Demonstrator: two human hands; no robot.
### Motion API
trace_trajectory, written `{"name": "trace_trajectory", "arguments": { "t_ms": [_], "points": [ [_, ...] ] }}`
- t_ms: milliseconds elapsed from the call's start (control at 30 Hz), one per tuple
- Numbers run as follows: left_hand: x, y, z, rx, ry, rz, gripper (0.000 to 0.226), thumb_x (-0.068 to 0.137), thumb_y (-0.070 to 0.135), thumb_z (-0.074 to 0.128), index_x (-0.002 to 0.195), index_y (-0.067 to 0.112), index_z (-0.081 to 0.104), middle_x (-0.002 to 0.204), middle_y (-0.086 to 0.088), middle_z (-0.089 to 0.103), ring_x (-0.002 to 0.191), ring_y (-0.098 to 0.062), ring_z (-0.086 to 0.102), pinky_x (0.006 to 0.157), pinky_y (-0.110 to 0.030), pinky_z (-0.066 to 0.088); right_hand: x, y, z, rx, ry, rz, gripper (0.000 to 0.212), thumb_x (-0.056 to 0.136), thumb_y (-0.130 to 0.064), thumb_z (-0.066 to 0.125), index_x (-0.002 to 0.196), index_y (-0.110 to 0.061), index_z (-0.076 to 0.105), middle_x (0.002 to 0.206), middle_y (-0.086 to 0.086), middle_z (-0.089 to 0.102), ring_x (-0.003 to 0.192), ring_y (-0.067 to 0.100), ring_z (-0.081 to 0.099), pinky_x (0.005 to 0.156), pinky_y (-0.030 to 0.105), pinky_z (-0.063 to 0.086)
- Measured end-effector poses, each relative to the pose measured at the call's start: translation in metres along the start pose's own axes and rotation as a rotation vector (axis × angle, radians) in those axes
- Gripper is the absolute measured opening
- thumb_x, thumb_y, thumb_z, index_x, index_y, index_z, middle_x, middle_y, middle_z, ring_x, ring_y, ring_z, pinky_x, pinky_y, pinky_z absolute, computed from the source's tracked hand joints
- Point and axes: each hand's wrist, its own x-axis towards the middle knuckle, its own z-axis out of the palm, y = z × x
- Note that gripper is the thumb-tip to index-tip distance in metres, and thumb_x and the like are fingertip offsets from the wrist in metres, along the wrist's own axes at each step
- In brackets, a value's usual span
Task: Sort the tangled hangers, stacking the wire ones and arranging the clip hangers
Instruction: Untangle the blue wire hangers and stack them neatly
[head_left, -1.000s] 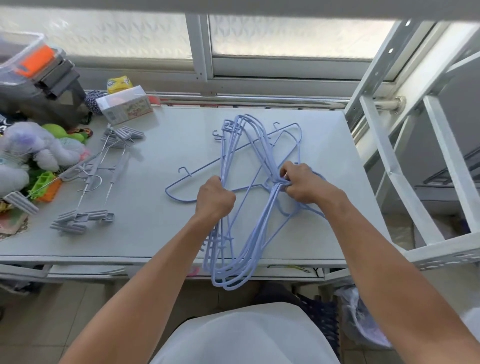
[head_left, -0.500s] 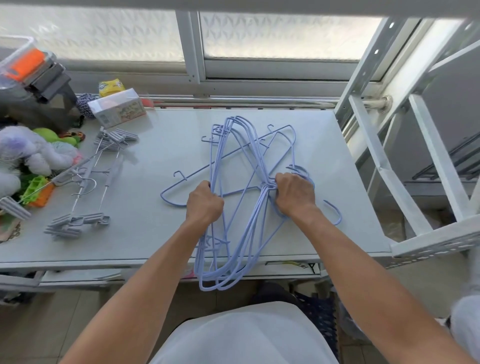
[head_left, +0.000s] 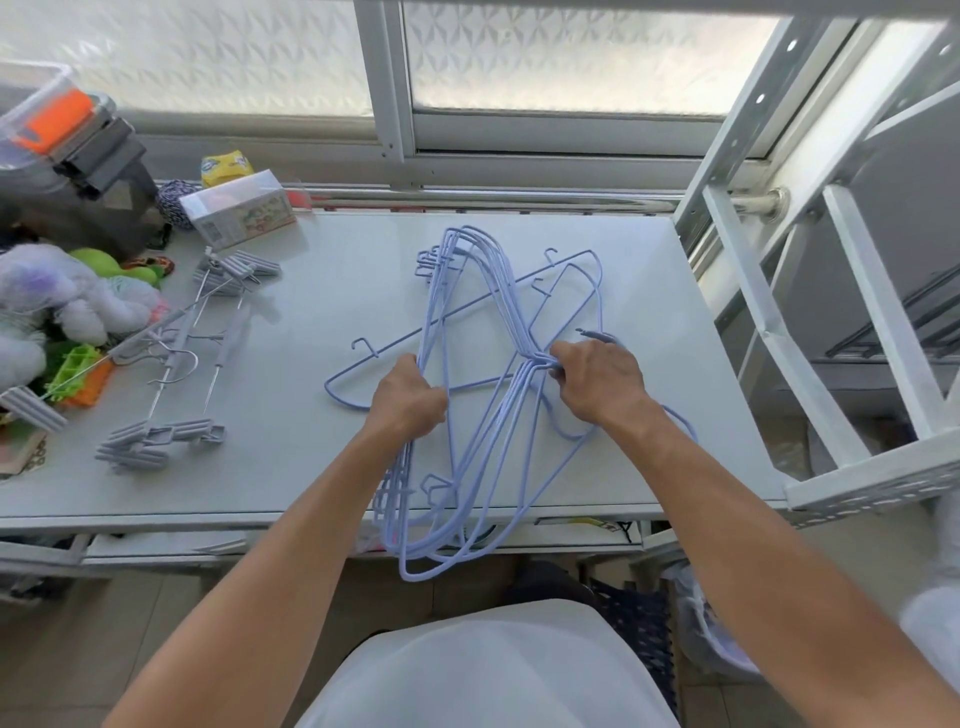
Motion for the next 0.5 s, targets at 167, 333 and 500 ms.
{"name": "trace_trajectory", "arguments": {
  "t_ms": [167,333,500],
  "points": [
    [-0.001,0.000,0.004,-0.018,0.050,0.102,0.005,0.094,0.016,0.044,0.098,0.014,0.048,0.091,-0.010,0.057,0.075,-0.025,0.060,0.062,-0.032,0.049,0.001,-0.002,-0.005,0.095,-0.068,0.030,0.016,0.086,-0.020,0.056,0.101,-0.019,0.061,0.098,0.005,0.070,0.097,0.026,0.066,0.078,0.033,0.049],
    [-0.003,0.007,0.006,-0.047,0.073,0.170,0.007,0.096,0.020,0.047,0.102,0.016,0.050,0.080,0.002,0.051,0.068,-0.017,0.050,0.064,-0.029,0.040,0.000,0.000,-0.013,0.148,-0.091,0.052,0.012,0.082,-0.036,0.058,0.080,-0.026,0.053,0.094,0.004,0.068,0.092,0.027,0.064,0.072,0.033,0.050],
    [-0.004,0.015,0.006,-0.080,-0.051,0.181,0.033,0.085,0.045,0.061,0.105,0.020,0.052,0.086,0.000,0.060,0.081,-0.023,0.062,0.075,-0.035,0.050,-0.005,0.011,-0.015,0.233,-0.112,0.167,0.016,0.077,-0.032,0.059,0.070,-0.019,0.055,0.077,0.004,0.061,0.082,0.029,0.064,0.064,0.029,0.044]
  ]
}}
